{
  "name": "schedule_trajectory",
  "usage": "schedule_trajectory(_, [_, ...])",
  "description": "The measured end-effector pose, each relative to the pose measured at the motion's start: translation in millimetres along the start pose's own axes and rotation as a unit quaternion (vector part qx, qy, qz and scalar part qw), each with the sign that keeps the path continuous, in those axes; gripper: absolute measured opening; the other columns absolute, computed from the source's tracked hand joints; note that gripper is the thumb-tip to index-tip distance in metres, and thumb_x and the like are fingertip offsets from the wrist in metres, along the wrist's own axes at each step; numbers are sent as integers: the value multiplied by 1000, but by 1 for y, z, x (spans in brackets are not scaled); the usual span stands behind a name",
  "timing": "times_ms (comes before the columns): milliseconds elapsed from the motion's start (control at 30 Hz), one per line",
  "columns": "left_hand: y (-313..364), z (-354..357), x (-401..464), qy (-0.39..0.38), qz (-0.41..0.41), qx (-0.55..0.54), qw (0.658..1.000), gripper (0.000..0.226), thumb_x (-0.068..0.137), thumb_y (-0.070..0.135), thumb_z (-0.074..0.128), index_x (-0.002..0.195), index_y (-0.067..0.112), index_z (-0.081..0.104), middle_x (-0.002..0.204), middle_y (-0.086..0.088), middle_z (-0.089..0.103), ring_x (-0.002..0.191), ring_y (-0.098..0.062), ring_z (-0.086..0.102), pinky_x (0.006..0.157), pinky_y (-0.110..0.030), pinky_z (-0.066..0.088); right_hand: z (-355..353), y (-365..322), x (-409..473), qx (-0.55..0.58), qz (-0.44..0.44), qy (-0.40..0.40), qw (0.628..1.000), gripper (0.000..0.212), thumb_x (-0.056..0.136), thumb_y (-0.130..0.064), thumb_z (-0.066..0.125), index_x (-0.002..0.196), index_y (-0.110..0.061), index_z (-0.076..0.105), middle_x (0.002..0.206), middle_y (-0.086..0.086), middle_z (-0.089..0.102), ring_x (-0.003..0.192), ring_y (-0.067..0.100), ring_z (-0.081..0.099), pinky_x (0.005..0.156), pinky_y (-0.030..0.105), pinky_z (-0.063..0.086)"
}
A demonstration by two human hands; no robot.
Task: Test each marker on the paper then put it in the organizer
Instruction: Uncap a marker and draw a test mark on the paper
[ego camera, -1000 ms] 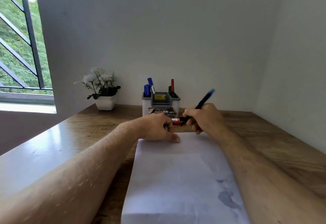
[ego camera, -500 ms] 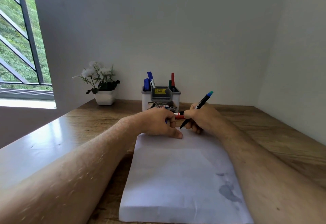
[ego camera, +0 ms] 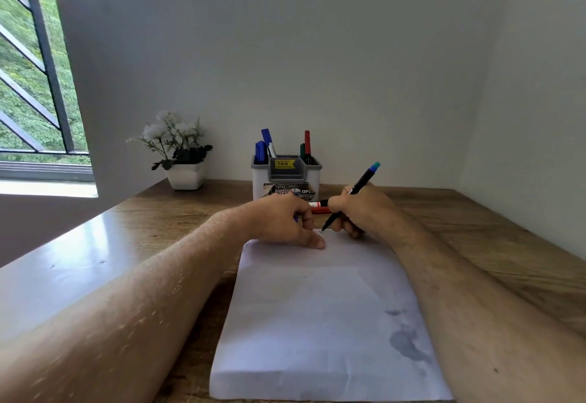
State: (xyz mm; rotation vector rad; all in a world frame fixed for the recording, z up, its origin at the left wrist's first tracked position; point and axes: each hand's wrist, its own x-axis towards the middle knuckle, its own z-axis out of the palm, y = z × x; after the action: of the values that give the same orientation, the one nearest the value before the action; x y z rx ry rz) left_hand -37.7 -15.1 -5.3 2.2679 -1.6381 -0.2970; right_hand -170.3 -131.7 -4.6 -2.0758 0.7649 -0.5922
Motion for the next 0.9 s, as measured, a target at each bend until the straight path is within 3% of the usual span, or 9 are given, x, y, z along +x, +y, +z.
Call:
schedule_trajectory(233, [0,1,-1,2,1,4,1000,27,79,52,74,91,30,63,90,10,60,82,-10,56,67,-24,42,0,1,2,2,3,-1,1000,18,89,-22,64,78,-8,61,68,13,72,41,14,48,43,24,40])
schedule_trajectory(367, [0,1,-1,-7,5,-2,1000,4,92,28,65,94,29,62,91,12,59,86,-8,54,85,-28,43,-2,2,2,17,4,-9,1000,20,89,-21,63,74,-9,58,61,12,69,39,15,44,43,25,39])
schedule_trajectory(667, [-1,2,0,-2,10,6,1000,10,92,18,62,95,28,62,93,11,60,81,-6,54,82,-25,40,0,-1,0,-4,8,33,999,18,86,-21,65,73,-10,58,55,7,64,33,8,45,42,23,37])
schedule_trajectory(900, [-2,1,0,1,18,2,1000,11,91,21,65,91,32,62,93,12,61,85,-6,55,84,-27,43,2,-1,2,-22,4,51,998,18,84,-25,65,75,-12,59,56,3,61,40,10,48,43,22,38])
